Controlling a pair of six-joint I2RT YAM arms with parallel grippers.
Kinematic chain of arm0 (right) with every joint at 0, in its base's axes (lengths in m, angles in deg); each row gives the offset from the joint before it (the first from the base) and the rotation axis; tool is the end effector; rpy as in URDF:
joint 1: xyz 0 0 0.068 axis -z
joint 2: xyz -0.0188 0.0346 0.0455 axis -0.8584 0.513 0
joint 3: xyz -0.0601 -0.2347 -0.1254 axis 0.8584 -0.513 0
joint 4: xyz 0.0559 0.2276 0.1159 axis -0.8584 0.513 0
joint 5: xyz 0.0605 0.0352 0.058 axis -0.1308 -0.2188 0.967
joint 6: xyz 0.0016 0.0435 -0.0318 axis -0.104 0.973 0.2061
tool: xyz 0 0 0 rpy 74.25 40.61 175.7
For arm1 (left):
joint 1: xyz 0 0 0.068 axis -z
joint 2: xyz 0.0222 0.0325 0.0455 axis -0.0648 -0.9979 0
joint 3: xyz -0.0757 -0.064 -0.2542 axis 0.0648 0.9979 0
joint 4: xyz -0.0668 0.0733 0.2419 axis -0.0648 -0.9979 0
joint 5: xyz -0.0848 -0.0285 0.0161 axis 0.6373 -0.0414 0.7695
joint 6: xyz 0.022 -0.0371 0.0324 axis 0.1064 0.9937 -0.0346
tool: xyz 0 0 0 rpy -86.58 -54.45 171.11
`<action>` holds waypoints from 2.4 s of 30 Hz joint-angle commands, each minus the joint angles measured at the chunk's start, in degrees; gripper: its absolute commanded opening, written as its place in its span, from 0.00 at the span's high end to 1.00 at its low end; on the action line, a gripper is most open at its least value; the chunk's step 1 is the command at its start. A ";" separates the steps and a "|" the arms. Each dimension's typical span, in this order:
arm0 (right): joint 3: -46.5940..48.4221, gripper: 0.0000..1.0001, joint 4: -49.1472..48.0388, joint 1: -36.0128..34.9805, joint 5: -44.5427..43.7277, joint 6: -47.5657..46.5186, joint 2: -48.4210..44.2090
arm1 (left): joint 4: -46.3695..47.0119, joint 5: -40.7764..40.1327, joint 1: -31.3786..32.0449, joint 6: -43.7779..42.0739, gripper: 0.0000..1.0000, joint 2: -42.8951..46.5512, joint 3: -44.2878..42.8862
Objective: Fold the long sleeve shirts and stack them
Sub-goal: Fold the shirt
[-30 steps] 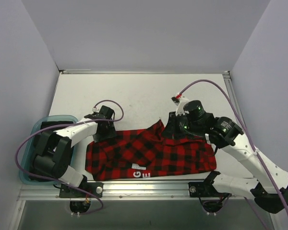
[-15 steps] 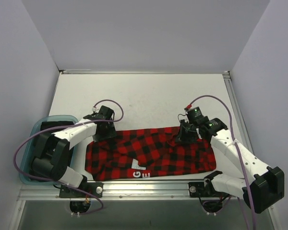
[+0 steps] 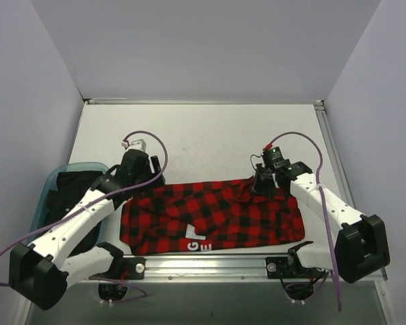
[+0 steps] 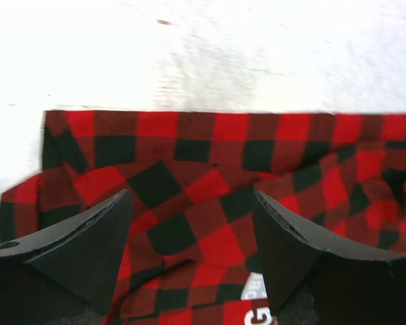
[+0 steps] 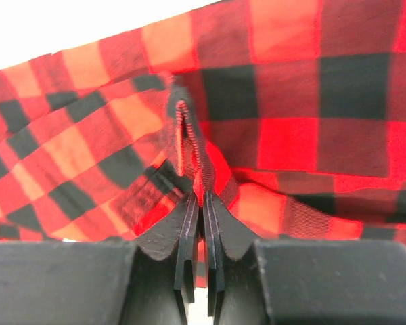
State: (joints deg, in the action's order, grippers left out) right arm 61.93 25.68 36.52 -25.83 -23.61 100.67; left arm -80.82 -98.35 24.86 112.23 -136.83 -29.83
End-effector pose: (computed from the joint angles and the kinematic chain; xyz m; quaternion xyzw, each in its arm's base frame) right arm 0.2355 0.1049 0.2321 0.0582 0.9336 0.2353 0.2638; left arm 0.2001 -0.1009 0.2650 -0.1048 0.9221 -0.1173 0.3534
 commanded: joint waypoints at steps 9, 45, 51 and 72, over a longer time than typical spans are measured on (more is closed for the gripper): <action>-0.42 0.93 1.94 3.28 -2.48 -2.84 -2.09 | -0.03 6.55 6.93 3.52 0.20 2.14 5.75; 10.39 0.96 18.55 13.47 7.27 -5.83 -8.59 | 1.99 -1.89 6.84 3.35 0.29 -7.18 10.24; 10.49 0.90 23.47 13.91 2.63 -8.02 -8.77 | -0.12 -1.98 6.67 3.44 0.28 -6.65 9.88; -0.99 0.57 -0.23 7.32 9.45 -1.82 -11.66 | 0.82 10.31 13.95 5.28 0.18 -0.40 -2.51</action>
State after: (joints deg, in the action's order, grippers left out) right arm 67.11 34.05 45.05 -24.58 -30.64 90.92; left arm -84.27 -92.87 35.64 114.83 -135.65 -30.70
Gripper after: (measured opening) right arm 0.434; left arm 0.834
